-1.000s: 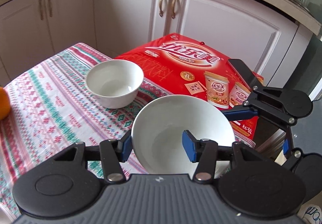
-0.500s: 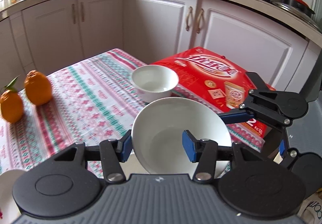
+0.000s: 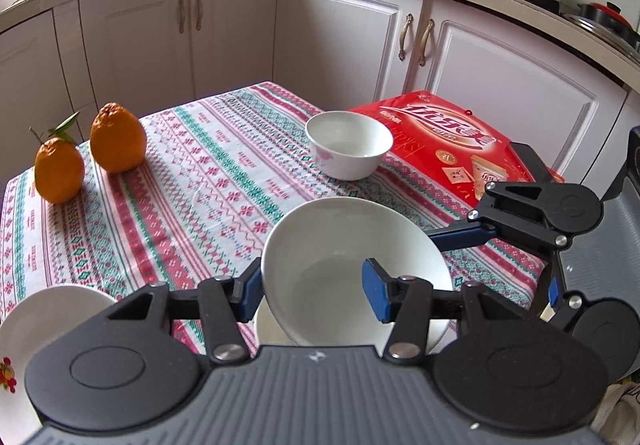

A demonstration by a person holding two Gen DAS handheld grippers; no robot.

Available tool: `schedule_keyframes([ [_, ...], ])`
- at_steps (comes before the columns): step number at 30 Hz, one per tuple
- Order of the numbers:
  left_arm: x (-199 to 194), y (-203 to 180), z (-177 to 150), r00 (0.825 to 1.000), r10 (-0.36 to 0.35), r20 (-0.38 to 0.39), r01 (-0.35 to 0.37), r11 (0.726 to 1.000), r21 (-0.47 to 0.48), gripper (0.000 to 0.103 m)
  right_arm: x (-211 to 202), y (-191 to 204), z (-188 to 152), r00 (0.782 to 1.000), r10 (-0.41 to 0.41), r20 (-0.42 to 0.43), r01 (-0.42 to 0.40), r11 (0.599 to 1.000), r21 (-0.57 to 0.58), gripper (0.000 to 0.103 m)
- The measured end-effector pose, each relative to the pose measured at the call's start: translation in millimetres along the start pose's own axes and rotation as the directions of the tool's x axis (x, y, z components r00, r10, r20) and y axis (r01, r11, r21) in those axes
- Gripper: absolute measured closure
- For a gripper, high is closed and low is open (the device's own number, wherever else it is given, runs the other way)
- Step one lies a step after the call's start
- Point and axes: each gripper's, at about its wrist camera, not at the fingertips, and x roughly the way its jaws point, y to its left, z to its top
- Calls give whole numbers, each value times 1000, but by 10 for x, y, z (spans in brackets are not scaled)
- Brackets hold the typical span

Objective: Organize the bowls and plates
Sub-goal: 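Carry the held white bowl over the other white bowl with the left gripper, then lower the bowl into the other bowl and open the left gripper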

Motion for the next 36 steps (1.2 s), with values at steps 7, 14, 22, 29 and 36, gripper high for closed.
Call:
schedule_keyframes([
  [7,77,80,-109,1000,-7,-20,7,1000,-26,52,122,37,-31,999,12,-33,-12,1000,2,17],
  [14,128,105,-139,1000,-15,-25,14,1000,-27,52,159,51,-45,999,13,-47,-13,1000,8,17],
  [22,145,93,-155,1000,-16,-26,15,1000,-18,52,192,32,-67,998,19,-59,-18,1000,19,17],
  [29,165,102,-168,999,-16,-29,15,1000,-19,52,220,27,-81,998,22,-64,-21,1000,21,17],
  [36,177,120,-186,1000,-18,-26,18,1000,-25,52,229,35,-71,998,24,-66,-23,999,23,17],
])
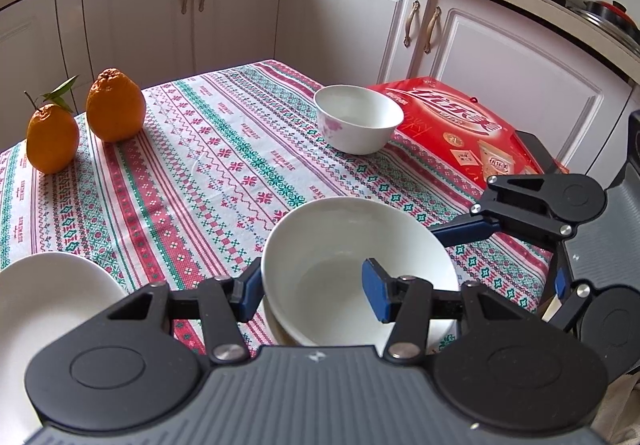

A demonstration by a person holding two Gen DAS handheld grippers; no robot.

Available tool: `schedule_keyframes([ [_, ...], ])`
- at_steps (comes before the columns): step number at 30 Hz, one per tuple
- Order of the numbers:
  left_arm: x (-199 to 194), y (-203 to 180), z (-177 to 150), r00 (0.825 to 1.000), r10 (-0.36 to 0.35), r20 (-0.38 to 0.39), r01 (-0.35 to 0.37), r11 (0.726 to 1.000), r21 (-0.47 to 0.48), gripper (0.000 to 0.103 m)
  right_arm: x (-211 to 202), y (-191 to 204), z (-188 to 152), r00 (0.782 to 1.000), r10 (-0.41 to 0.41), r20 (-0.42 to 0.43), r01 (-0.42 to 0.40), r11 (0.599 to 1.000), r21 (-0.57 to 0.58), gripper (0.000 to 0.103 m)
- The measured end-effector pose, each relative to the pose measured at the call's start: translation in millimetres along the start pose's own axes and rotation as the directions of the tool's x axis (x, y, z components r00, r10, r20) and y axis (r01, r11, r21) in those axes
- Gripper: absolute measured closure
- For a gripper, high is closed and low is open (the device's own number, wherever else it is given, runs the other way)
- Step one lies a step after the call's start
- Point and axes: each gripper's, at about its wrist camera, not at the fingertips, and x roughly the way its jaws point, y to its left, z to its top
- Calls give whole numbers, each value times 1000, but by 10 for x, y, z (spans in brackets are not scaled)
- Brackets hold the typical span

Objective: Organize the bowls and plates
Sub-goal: 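Lower the bowl into the other bowl and open the left gripper, then close the right gripper on the rim of the nested white bowls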

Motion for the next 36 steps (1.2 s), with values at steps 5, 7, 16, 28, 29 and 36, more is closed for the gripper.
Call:
schedule_keyframes([
  [5,-10,-10,-1,1000,4,5,-4,1000,7,52,-1,-12,-7,1000,2,1,-2,1000,8,16],
  [7,-16,-11,-4,1000,8,7,-8,1000,7,52,-1,-28,-11,1000,5,-1,-5,1000,18,15],
  [16,-157,-7,-17,999,11,39,-11,1000,4,46,-142,-41,-18,999,-16,45,15,1000,22,3],
  [28,-368,-28,-63,995,56,88,-56,998,1,34,-247,-204,-36,990,-122,67,115,989,97,2],
  [29,-378,-33,-66,994,60,91,-61,998,1,33,-234,-207,-52,991,-121,61,115,989,96,2],
  [36,-374,-79,-17,993,64,96,-66,998,17,24,-263,-262,-73,991,-108,74,101,990,103,2],
])
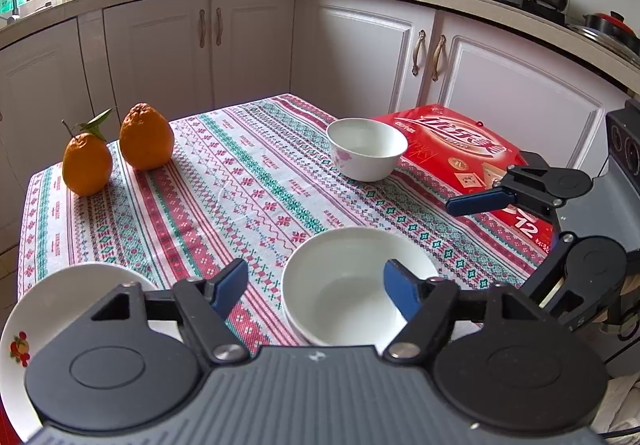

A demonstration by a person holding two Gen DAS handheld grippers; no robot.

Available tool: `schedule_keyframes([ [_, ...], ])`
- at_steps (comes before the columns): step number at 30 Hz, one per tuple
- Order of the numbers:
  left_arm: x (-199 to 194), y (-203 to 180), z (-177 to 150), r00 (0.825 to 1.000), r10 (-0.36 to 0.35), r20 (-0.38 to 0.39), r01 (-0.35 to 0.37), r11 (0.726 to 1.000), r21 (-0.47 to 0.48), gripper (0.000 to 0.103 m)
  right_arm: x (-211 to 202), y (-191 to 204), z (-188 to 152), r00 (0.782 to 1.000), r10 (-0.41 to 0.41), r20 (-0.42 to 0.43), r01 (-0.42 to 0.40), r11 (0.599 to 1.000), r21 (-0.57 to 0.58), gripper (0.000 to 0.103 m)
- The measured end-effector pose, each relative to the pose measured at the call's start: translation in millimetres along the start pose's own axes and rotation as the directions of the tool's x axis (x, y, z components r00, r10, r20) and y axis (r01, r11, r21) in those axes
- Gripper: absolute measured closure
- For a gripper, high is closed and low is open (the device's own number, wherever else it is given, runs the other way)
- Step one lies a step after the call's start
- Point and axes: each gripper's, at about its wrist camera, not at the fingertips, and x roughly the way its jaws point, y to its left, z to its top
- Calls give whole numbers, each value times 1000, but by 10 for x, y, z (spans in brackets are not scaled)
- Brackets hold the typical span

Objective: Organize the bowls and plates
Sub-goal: 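Close the right gripper on the rim of the nested white bowls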

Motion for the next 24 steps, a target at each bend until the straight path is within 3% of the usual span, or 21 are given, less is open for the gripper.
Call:
schedule_keyframes([
  [10,266,-147,428,999,-34,16,33,996,81,19,-50,-490,0,995,-104,11,103,994,28,2],
  [14,503,-181,645,999,-48,24,45,991,123,9,-3,-769,12,991,-137,0,137,989,54,2],
  [24,1301,-362,899,996,-82,-39,89,968,235,9,248,-1452,253,981,-193,-37,196,975,105,2],
])
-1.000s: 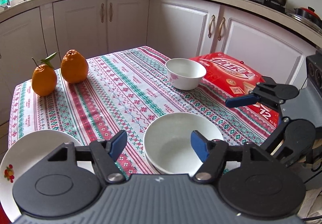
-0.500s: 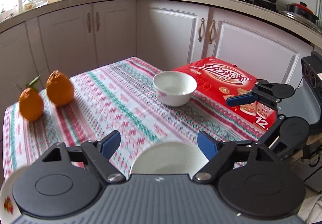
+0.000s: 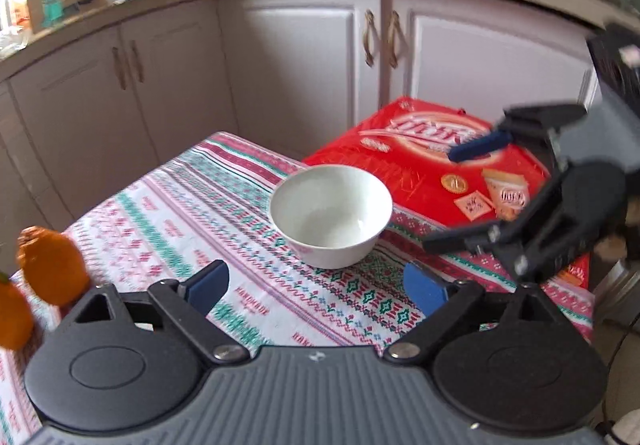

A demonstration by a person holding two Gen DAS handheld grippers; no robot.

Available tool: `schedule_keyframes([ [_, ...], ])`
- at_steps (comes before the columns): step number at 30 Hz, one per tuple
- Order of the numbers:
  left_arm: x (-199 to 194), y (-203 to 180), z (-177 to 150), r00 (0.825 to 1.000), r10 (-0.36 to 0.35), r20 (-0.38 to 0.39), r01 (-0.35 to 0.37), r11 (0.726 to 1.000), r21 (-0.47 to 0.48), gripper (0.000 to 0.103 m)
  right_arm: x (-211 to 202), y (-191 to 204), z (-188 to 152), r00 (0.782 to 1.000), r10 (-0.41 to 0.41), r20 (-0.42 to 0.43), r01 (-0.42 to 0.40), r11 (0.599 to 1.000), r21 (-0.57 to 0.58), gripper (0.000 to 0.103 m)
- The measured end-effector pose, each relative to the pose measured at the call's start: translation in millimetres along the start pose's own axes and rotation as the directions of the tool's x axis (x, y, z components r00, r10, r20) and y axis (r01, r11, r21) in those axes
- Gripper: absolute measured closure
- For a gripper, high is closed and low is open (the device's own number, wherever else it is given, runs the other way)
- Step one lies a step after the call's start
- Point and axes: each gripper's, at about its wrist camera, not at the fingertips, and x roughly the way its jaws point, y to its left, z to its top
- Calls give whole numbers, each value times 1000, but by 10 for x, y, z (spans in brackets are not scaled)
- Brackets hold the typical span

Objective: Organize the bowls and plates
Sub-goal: 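Close the right gripper on the rim of the nested white bowls, then lift and carry the nested bowls over the plate stack with the right gripper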

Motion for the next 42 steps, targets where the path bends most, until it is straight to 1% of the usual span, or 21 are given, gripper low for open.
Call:
schedule_keyframes([
  [2,130,5,25,1000,-16,-7,16,1000,19,9,84,-96,64,1000,20,-7,-20,999,26,2],
  [5,291,20,61,1000,-4,-18,5,999,51,9,240,-183,140,998,55,-29,-54,998,42,2],
  [9,496,66,97,997,-39,-59,43,997,62,9,486,-277,220,991,115,-70,-110,991,72,4],
  [13,647,116,94,993,-78,-90,81,996,40,12,678,-285,292,987,130,-100,-123,990,69,6],
  [14,675,126,92,992,-87,-93,90,995,33,12,723,-290,307,986,129,-108,-123,990,66,7],
  [16,730,145,98,989,-104,-109,107,994,23,16,806,-297,329,984,127,-121,-120,991,64,10],
  [18,766,151,114,984,-131,-124,134,991,20,20,868,-323,341,982,136,-132,-127,989,79,13],
  [23,835,154,172,981,-137,-141,141,990,21,21,968,-343,360,979,141,-147,-129,988,85,16],
  [26,885,146,200,977,-147,-155,151,988,20,28,1005,-341,360,977,146,-157,-134,987,84,17],
  [28,903,130,206,976,-147,-158,152,988,24,29,1014,-340,359,976,147,-161,-135,987,83,18],
  [32,914,126,207,976,-147,-159,153,988,26,29,1031,-360,366,972,169,-166,-155,983,96,26],
  [34,915,132,206,976,-149,-158,154,988,21,29,1041,-369,371,971,171,-169,-156,983,96,28],
  [42,913,138,200,976,-149,-158,154,988,20,29,1092,-412,384,963,202,-176,-181,975,129,29],
])
